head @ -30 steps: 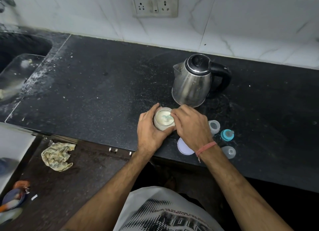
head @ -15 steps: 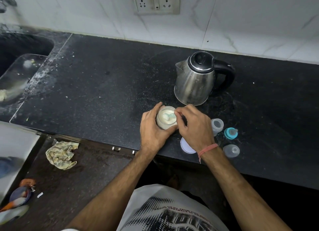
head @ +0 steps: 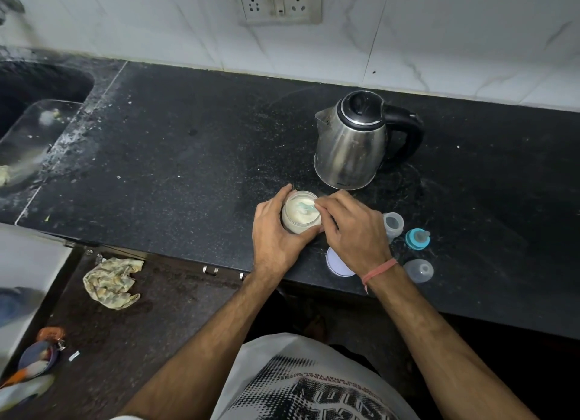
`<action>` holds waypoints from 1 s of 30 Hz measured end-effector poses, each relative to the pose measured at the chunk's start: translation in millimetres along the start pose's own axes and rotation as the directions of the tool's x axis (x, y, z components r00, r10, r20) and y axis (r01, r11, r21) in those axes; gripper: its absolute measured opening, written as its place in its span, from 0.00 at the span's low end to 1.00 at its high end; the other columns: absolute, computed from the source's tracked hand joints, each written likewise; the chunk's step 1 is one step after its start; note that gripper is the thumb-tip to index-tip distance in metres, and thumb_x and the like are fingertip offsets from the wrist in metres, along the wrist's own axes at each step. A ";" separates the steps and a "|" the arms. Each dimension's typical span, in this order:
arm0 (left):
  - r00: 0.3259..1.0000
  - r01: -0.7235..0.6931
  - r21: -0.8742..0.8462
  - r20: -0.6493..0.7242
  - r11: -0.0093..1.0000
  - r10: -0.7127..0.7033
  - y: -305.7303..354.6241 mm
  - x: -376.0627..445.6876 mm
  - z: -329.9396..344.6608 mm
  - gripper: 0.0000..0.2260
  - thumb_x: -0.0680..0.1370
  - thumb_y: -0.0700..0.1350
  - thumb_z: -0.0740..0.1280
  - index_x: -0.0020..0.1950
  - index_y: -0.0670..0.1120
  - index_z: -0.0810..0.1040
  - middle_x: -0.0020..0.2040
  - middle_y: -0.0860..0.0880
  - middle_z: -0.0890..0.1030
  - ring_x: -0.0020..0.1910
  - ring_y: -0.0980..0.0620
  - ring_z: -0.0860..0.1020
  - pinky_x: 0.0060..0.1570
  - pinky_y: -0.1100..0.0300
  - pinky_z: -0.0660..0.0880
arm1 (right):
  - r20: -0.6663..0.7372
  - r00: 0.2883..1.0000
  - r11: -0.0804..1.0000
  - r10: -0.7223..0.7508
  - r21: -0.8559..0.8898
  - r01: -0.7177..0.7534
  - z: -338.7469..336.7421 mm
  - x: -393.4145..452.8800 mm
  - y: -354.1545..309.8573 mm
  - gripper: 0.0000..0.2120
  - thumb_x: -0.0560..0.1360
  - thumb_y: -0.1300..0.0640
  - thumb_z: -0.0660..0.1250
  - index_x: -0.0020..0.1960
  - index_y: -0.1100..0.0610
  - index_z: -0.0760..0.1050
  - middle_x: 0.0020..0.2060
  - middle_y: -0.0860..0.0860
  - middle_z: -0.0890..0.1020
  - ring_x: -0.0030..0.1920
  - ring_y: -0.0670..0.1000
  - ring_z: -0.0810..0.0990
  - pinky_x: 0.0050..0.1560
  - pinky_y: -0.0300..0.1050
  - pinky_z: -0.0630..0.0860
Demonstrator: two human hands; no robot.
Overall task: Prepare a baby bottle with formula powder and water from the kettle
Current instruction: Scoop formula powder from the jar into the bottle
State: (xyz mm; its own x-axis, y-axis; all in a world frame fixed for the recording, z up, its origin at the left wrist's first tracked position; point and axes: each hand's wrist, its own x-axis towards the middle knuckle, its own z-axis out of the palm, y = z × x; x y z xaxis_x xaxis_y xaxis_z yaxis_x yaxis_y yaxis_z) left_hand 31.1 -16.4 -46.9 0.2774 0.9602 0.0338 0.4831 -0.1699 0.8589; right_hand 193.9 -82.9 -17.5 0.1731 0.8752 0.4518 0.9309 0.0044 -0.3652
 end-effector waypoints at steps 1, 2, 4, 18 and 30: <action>1.000 -0.001 0.002 -0.004 1.000 0.001 0.3 0.1 -0.1 0.47 0.67 0.71 0.81 0.82 0.52 0.77 0.71 0.61 0.83 0.71 0.57 0.75 0.72 0.54 0.76 | 0.003 1.000 1.000 -0.022 -0.019 0.022 -0.2 0.5 -0.2 0.07 0.88 0.53 0.67 0.59 0.52 0.84 0.48 0.48 0.83 0.43 0.54 0.85 0.33 0.55 0.81; 1.000 0.000 0.002 -0.003 1.000 0.000 0.1 -0.1 -0.1 0.47 0.67 0.70 0.81 0.82 0.52 0.77 0.71 0.61 0.83 0.71 0.57 0.75 0.72 0.54 0.76 | 0.006 0.999 0.998 -0.043 -0.037 0.043 -0.7 1.1 -0.2 0.08 0.88 0.53 0.66 0.59 0.52 0.84 0.48 0.48 0.83 0.42 0.54 0.84 0.32 0.55 0.80; 1.000 0.002 -0.001 0.002 1.000 -0.002 -0.4 -0.9 0.0 0.46 0.68 0.70 0.81 0.82 0.52 0.77 0.71 0.61 0.83 0.71 0.57 0.75 0.71 0.54 0.77 | 0.004 0.997 0.995 -0.079 -0.060 0.080 -0.9 0.4 0.5 0.07 0.88 0.55 0.67 0.58 0.53 0.84 0.47 0.49 0.82 0.41 0.53 0.84 0.32 0.54 0.80; 1.000 0.000 0.008 -0.012 1.000 0.001 1.4 -0.7 0.1 0.48 0.66 0.72 0.81 0.82 0.52 0.78 0.72 0.60 0.83 0.71 0.56 0.76 0.72 0.58 0.75 | 0.019 0.986 0.984 -0.166 -0.064 0.166 -0.4 -1.6 7.7 0.06 0.85 0.60 0.72 0.60 0.54 0.85 0.49 0.49 0.83 0.42 0.52 0.83 0.32 0.52 0.80; 1.000 -0.002 0.020 -0.002 1.000 0.002 0.2 -0.9 0.0 0.45 0.68 0.67 0.83 0.82 0.53 0.77 0.71 0.60 0.83 0.71 0.56 0.76 0.68 0.72 0.68 | 0.083 0.983 0.985 -0.165 -0.044 0.169 2.7 6.7 8.0 0.07 0.82 0.61 0.72 0.59 0.54 0.84 0.48 0.50 0.82 0.42 0.54 0.83 0.31 0.53 0.79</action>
State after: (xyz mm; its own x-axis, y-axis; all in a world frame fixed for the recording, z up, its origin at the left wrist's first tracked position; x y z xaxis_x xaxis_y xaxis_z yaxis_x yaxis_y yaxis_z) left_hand 31.0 -17.3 -46.8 0.2770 0.9602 0.0366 0.4991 -0.1763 0.8484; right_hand 201.7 -75.7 -19.6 -0.0104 0.8994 0.4371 0.9599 0.1314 -0.2476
